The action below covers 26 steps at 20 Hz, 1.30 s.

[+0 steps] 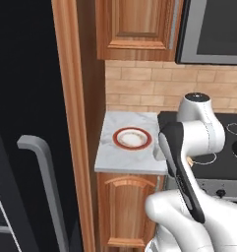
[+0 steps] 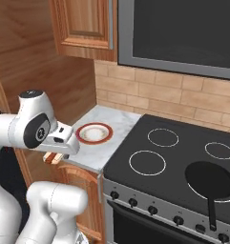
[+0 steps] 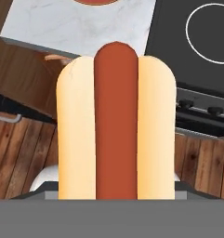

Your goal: Place the cold items (carrot and mushroom) from the fridge in one tupperware on the dining counter. Place the warm items (kebab skewer and hot dog) in the stove area in another tupperware.

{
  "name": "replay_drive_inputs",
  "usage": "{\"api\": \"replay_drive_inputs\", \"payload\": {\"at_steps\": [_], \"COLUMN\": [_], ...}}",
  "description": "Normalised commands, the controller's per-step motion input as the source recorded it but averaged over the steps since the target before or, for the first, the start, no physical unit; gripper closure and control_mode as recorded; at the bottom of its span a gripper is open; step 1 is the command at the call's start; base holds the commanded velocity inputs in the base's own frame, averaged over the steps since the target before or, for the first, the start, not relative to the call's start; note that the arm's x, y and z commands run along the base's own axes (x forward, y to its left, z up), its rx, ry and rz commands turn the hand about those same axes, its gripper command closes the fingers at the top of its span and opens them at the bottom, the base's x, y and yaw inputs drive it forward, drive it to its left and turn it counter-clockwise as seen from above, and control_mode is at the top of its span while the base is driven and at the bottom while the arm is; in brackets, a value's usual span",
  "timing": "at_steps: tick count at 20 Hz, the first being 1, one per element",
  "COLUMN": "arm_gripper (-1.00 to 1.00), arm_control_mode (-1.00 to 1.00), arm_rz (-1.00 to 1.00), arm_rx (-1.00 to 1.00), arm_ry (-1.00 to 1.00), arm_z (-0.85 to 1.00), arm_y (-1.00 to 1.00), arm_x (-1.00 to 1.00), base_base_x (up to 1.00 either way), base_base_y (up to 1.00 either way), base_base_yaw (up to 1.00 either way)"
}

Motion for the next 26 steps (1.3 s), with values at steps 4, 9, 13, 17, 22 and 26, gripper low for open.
{"api": "replay_drive_inputs", "payload": {"at_steps": [4, 9, 13, 17, 22, 26], "arm_gripper": [1.00, 1.00, 1.00, 1.00, 1.00, 1.00], "arm_control_mode": [1.00, 1.00, 1.00, 1.00, 1.00, 1.00], "arm_rz": [0.00, 0.00, 0.00, 0.00, 0.00, 0.00], "arm_rx": [0.00, 0.00, 0.00, 0.00, 0.00, 0.00], "arm_ry": [0.00, 0.00, 0.00, 0.00, 0.00, 0.00], "arm_z": [0.00, 0.00, 0.00, 0.00, 0.00, 0.00], "arm_y": [0.00, 0.00, 0.00, 0.00, 0.00, 0.00], "arm_x": [0.00, 0.00, 0.00, 0.00, 0.00, 0.00], "base_base_x": [-0.99, -1.00, -0.95, -0.69, -0.55, -0.49], "base_base_y": [0.00, 0.00, -0.07, -0.02, 0.03, 0.01], "base_base_yaw": [0.01, 0.07, 0.23, 0.50, 0.68, 0.79]}}
